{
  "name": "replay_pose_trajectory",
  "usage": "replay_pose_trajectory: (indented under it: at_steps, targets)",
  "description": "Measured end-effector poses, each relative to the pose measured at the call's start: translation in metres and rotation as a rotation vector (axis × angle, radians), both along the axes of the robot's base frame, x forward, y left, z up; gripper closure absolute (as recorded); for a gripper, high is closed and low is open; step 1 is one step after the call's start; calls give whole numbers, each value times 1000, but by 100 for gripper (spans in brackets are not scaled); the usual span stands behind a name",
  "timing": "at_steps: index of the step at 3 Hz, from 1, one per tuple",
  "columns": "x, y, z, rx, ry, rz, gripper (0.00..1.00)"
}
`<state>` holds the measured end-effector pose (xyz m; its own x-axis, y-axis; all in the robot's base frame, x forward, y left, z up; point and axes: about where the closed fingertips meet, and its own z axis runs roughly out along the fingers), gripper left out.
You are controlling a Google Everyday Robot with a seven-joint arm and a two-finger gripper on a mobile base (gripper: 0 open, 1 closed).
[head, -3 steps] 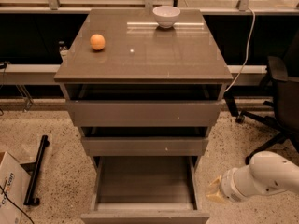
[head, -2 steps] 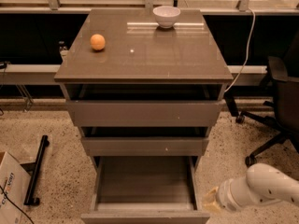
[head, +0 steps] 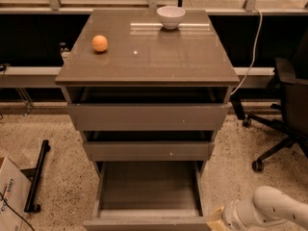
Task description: Close bottom drawer
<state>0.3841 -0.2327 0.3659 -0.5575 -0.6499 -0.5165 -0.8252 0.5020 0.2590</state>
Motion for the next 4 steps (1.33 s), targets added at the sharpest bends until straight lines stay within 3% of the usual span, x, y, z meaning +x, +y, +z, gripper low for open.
replay_pose_trajectory:
  at_steps: [1,2,4]
  targets:
    - [-7,4,-24,21,30,-12,100]
    - [-7,8,-30,-10,37,-3,100]
    - [-5,27,-93,23,43,6,100]
